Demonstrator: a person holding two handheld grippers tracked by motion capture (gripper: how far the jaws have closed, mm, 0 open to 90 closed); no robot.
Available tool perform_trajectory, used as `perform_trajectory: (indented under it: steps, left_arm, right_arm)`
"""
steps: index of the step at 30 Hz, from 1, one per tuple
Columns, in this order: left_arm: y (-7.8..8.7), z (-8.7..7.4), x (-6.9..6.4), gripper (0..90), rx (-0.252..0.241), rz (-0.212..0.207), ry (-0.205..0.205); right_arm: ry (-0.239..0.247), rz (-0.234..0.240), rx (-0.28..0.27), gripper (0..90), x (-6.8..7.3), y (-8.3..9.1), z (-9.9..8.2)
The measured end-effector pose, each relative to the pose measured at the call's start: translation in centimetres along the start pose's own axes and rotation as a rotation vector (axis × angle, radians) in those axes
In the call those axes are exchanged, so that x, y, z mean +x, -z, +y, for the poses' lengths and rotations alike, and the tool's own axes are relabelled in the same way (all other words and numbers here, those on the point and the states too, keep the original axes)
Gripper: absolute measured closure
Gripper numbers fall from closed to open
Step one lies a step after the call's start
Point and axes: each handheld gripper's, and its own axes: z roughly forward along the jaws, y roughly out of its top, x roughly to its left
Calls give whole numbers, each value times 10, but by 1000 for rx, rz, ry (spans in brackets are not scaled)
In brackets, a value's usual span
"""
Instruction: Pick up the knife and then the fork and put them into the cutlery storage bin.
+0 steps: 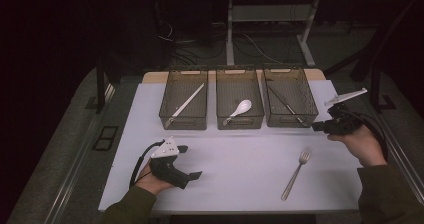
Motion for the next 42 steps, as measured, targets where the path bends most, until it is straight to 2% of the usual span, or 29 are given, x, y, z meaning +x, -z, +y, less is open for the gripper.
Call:
perform_trajectory:
  steps: [8, 13, 20, 30, 42]
  left_arm:
    - [0, 0, 0, 0, 3, 3, 1]
    - [0, 0, 0, 0, 5, 6, -1]
    - [-1, 0, 0, 0, 9, 8, -8]
    - [-1, -1, 0, 0, 15, 10, -6]
    - [-1, -1, 0, 0, 17, 9, -9]
  right_arm:
    - [5, -13, 21, 896, 10, -2, -27]
    - [6, -20, 57, 896, 14, -9, -42]
    - [-3, -38, 112, 896, 11, -19, -57]
    - [-3, -45, 175, 896, 9, -37, -59]
    - [3, -48, 185, 896, 10, -43, -54]
